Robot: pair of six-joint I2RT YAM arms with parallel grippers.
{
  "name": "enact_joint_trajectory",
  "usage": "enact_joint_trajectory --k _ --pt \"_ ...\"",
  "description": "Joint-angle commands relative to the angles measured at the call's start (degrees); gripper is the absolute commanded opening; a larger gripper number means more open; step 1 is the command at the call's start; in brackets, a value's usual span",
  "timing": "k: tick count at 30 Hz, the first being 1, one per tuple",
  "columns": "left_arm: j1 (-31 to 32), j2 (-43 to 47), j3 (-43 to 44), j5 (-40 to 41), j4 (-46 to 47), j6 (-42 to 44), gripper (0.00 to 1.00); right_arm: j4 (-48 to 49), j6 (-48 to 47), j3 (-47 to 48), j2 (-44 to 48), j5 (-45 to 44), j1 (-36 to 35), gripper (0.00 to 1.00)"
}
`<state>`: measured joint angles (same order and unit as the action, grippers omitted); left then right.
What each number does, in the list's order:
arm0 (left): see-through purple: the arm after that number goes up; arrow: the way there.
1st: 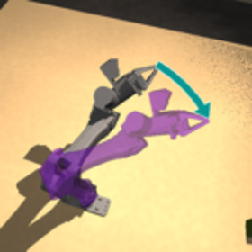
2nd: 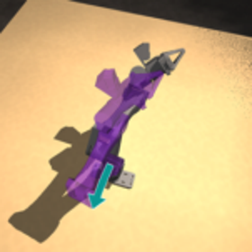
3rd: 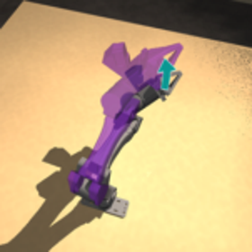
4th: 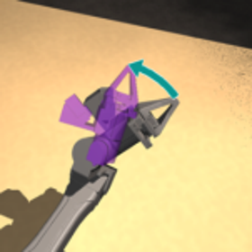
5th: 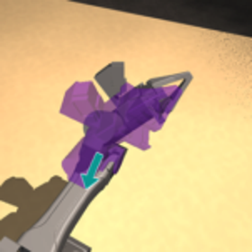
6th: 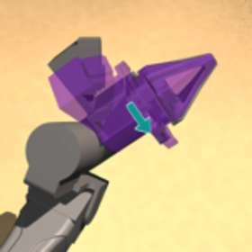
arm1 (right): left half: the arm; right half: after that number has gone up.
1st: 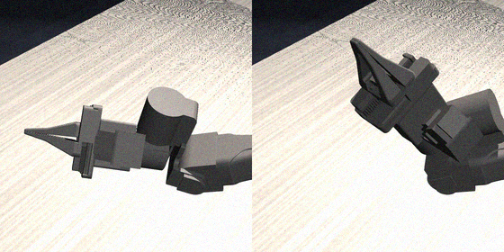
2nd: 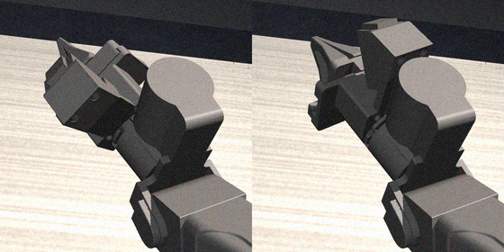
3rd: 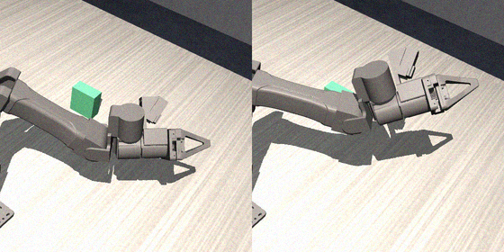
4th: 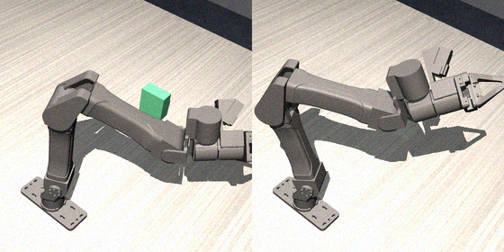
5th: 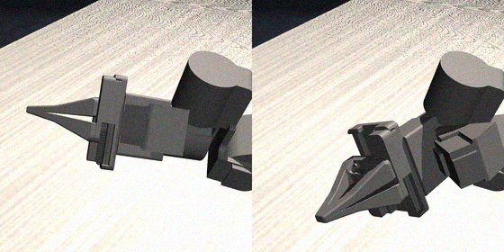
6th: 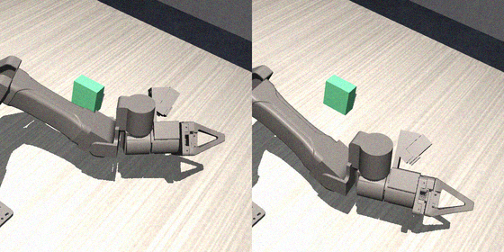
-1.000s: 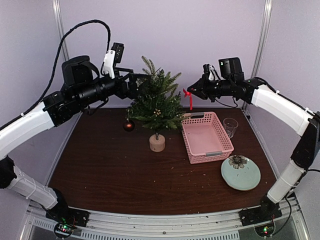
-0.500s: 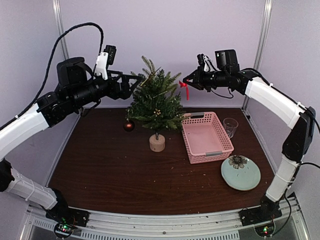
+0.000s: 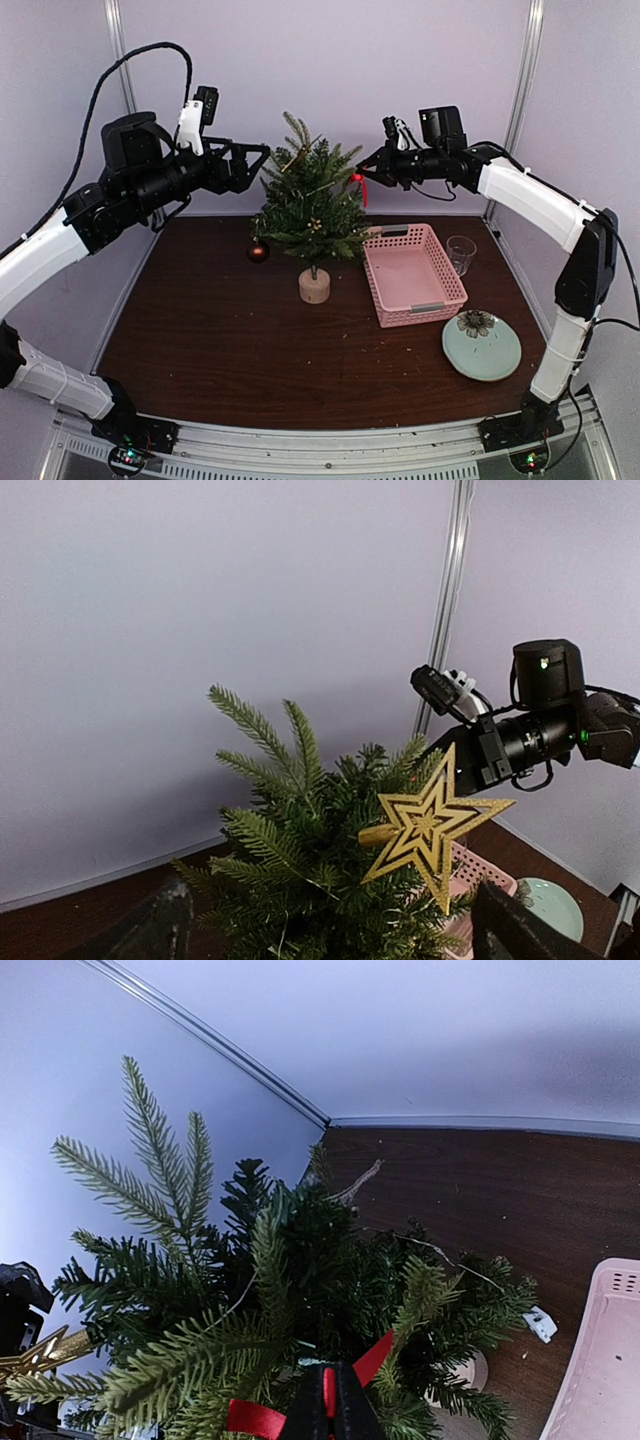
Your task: Decorate the small christmas tree
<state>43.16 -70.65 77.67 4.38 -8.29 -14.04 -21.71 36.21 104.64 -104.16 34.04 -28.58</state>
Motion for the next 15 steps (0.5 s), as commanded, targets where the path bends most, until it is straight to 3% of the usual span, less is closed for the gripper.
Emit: enact_joint_trajectory --k 1,15 --pt "-0.53 0.26 0.64 0.72 0.77 0.66 0.98 0.21 -0.97 1.44 -0.87 0.3 -0.83 0.0" --pt "-0.71 -0.42 0.56 0.69 -0.16 0.96 0.97 -4.07 -2.53 4.26 -3.16 -0.56 -2.23 0.09"
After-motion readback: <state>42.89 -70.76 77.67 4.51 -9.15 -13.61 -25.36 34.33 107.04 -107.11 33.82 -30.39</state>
